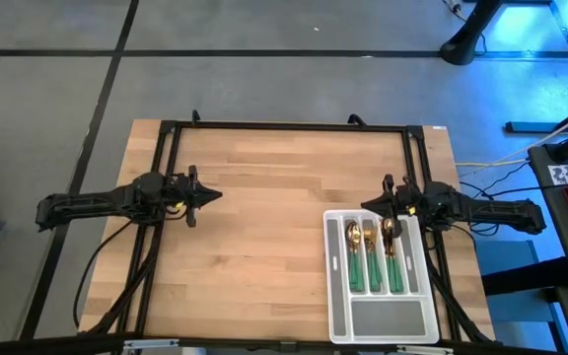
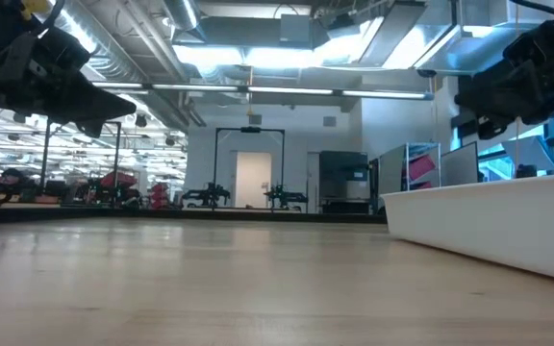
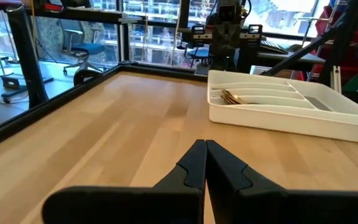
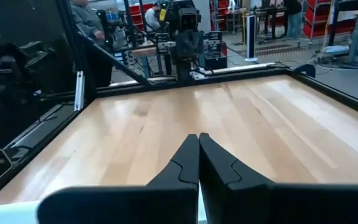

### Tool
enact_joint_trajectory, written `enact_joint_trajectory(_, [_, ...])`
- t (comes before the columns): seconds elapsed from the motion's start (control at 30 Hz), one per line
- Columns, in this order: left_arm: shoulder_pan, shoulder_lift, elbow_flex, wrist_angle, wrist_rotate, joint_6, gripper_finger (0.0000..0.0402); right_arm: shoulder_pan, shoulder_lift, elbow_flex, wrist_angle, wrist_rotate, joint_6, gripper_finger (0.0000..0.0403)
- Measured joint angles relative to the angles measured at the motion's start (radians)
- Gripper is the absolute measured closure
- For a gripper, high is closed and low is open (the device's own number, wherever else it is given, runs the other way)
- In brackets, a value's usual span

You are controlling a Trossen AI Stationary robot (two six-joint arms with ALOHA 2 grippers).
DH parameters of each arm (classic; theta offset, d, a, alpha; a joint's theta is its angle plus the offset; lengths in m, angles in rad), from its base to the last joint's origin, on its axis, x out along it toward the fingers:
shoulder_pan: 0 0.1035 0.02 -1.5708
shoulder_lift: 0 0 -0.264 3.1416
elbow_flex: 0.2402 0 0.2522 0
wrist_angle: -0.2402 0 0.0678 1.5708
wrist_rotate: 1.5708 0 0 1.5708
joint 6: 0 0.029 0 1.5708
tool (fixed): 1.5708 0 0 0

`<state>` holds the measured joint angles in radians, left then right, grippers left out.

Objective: Sort silverware
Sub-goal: Return to Home Position

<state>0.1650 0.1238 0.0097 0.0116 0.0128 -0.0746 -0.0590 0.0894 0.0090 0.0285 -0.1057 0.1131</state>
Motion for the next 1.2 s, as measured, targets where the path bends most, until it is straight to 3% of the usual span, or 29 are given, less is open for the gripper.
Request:
enact_joint_trajectory(0.43, [0.0, 0.0, 0.0, -0.001, 0.001, 0.003, 0.0401, 0.0, -0.002, 0.0, -0.002, 0.009, 0.001, 0.0402])
enact_joint_trajectory(0.63, [0.0, 0.0, 0.0, -0.001, 0.001, 0.004, 0.0401, 0.0, -0.089, -0.001, 0.001, 0.009, -0.002, 0.0402])
enact_joint_trajectory(1.2, [0.0, 0.003, 0.0, -0.001, 0.001, 0.004, 0.0401, 0.0, -0.085, 0.0, -0.007, 0.037, -0.008, 0.0402])
